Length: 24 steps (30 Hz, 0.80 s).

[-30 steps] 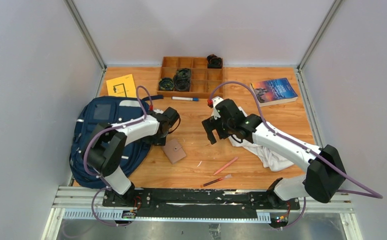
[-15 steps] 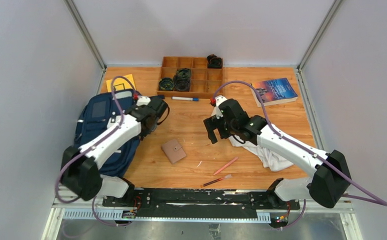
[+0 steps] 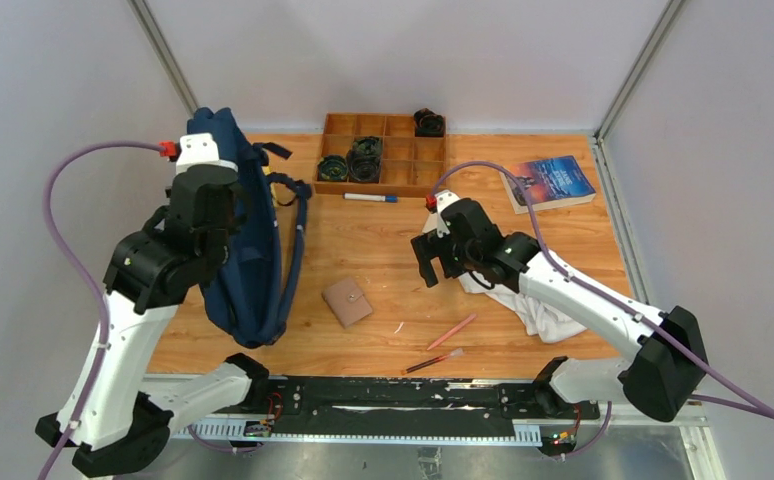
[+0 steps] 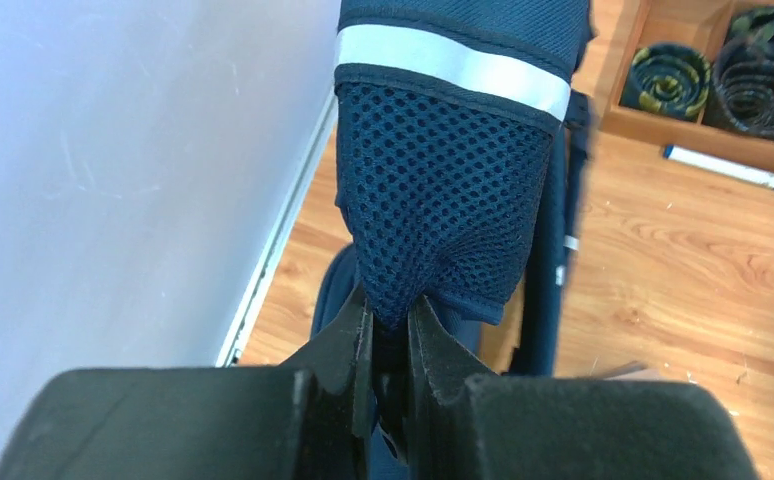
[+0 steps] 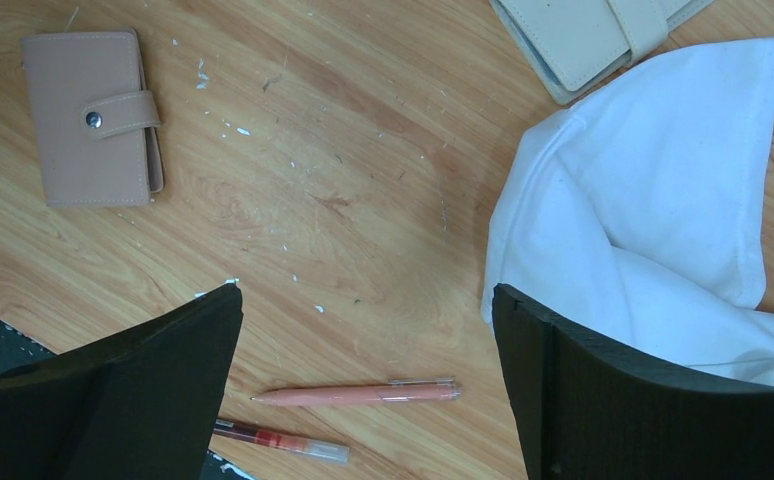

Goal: Pack the student bag
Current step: Adjust the student bag at the center of the board.

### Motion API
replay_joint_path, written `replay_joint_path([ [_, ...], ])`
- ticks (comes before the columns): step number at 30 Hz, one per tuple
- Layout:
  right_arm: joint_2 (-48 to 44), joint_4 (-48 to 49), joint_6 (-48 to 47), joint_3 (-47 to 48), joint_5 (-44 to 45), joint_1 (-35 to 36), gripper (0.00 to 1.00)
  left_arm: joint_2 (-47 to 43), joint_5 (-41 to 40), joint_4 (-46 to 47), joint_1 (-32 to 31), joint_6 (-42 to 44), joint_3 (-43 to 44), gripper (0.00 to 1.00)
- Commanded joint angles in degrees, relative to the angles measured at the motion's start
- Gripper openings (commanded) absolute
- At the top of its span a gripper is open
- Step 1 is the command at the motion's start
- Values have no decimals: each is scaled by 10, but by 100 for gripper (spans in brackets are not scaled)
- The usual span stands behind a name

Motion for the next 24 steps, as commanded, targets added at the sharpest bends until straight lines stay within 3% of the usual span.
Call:
replay_joint_path([
  [1,-16,-14,13,-9,10,4,98,-2,-31,47,-4,87,72,0],
  [7,-31,-2,19,-2,-11,3,100,24,53,44,-4,98,108,0],
  [10,-34,0,20,14,-16,4,100,30,50,43,-4,89,101,0],
  [17,-45,-1,26,10,9,4,100,17,-148,43,-4,106,99,0],
  [24,-44,4,35,8,18,3,100,45,-295,42,-4,207,106,0],
])
